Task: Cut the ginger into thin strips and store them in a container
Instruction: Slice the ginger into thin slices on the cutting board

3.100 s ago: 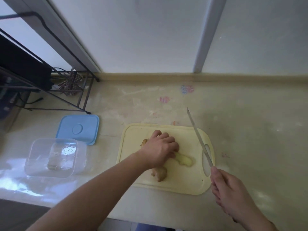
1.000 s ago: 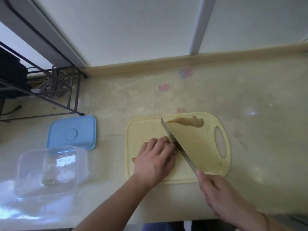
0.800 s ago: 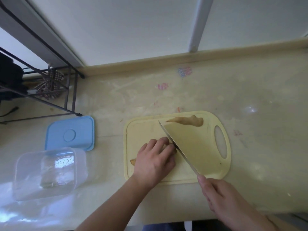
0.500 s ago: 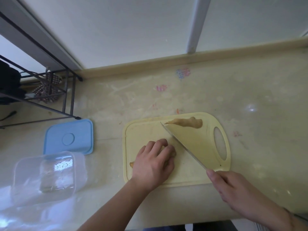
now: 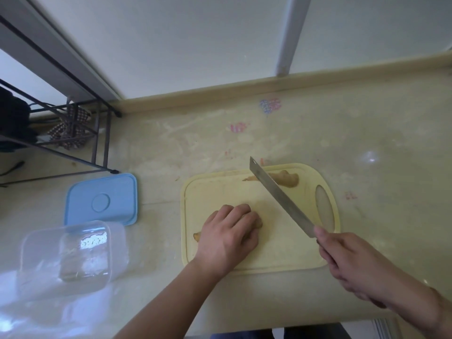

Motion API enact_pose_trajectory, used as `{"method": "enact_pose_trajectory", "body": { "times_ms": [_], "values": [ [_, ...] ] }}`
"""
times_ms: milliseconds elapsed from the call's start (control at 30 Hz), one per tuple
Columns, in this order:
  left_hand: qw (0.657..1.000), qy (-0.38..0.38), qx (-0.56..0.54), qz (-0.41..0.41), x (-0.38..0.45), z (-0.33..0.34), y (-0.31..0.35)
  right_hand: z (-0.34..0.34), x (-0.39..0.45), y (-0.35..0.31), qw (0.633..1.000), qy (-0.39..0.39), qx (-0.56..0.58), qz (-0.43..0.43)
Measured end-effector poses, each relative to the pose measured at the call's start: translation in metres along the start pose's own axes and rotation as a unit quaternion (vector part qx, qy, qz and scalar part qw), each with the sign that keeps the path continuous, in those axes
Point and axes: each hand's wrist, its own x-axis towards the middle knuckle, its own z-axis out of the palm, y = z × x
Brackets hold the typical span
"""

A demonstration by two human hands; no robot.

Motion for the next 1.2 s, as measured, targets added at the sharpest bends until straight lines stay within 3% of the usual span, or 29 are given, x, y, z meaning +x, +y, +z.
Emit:
{"method": "enact_pose_trajectory", "body": {
  "times_ms": [233, 400, 800, 1200],
  "values": [
    [1.0, -0.005, -0.022, -0.015, 0.003, 0.006, 0.007, 0.032, -0.012, 0.012, 0.997, 0.023, -0.047, -0.06],
    [1.0, -0.004, -0.004, -0.007, -0.005, 0.006, 0.006, 0.046, -0.014, 0.017, 0.997, 0.007, -0.041, -0.059],
    [1.0, 0.014, 0.013, 0.003, -0.008, 0.009, 0.007, 0.048, -0.029, 0.023, 0.995, 0.05, -0.044, -0.068],
    [1.0, 0.02, 0.013, 0.01, -0.009, 0.011, 0.006, 0.052, -0.049, 0.015, 0.996, 0.085, -0.019, -0.018]
  ]
}}
